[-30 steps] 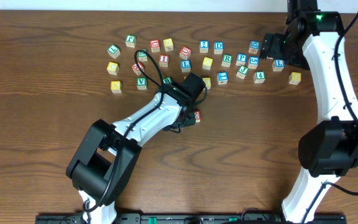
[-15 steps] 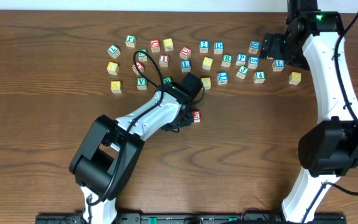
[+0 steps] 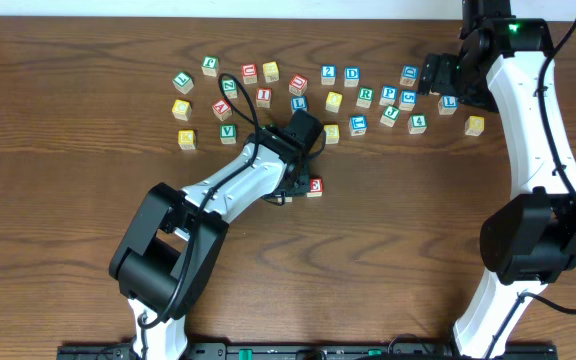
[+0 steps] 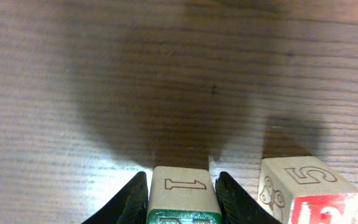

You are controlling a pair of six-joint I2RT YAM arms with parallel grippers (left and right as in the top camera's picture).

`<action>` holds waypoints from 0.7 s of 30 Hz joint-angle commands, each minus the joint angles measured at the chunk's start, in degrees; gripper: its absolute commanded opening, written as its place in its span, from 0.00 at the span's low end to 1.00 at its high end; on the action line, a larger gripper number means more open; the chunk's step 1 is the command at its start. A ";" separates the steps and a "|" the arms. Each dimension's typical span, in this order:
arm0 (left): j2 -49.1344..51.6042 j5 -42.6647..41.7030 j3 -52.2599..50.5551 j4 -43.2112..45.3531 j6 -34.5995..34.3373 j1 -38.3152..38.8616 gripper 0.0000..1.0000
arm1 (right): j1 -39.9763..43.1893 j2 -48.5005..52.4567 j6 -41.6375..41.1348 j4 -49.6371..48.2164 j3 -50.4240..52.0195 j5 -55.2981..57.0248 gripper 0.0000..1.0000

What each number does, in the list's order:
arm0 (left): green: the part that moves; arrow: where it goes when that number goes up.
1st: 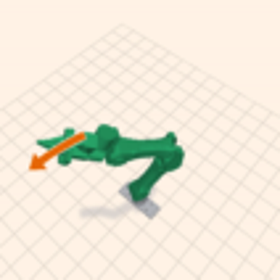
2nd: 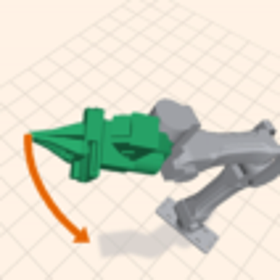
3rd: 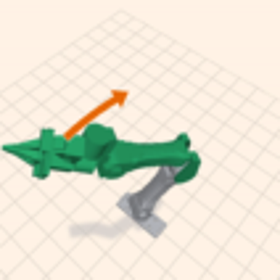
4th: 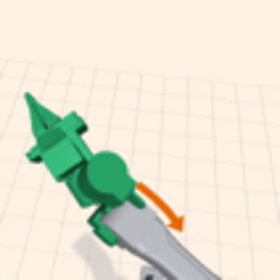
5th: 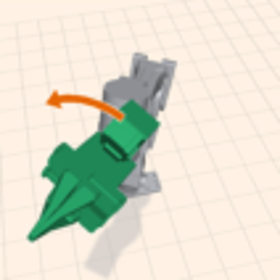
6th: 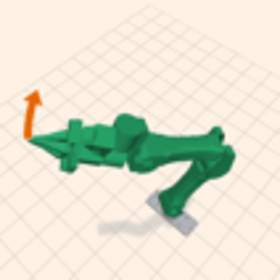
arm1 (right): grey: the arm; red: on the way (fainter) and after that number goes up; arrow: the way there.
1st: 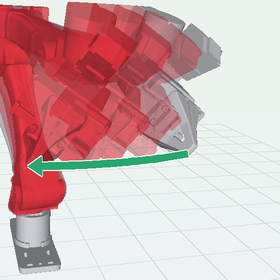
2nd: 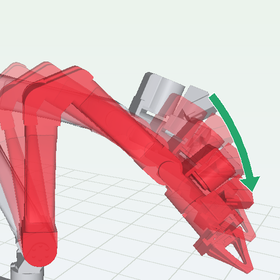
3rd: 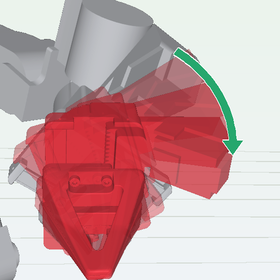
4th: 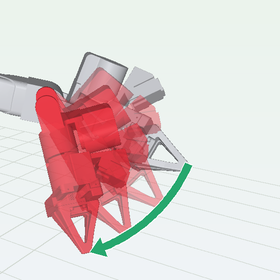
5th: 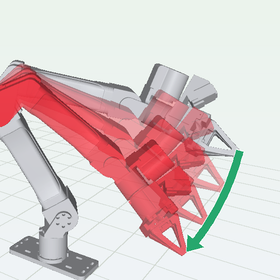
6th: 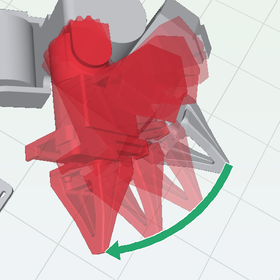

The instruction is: Spell out NEURIPS

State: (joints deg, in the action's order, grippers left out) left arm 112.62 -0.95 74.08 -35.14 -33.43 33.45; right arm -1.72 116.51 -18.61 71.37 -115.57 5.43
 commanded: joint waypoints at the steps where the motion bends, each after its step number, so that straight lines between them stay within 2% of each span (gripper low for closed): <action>1: 0.52 0.37 1.55 0.83 4.37 -0.28 0.35 | 0.13 -1.77 0.04 0.22 -1.20 0.63 0.99; 9: 0.55 1.60 1.55 0.96 4.28 -0.28 0.35 | 0.13 -1.77 0.04 0.46 -1.20 0.66 0.99; 16: 0.55 -3.02 1.55 -0.70 3.56 -0.28 0.36 | 0.13 -1.77 0.04 0.46 -1.20 0.63 0.99; 21: 0.55 -3.37 1.55 -1.84 2.12 -0.28 0.36 | 0.13 -1.77 0.04 0.48 -1.20 0.63 0.99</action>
State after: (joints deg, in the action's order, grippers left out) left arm 112.62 -3.31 74.13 -36.21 -30.20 33.45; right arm -1.72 116.51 -18.61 71.77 -115.57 5.43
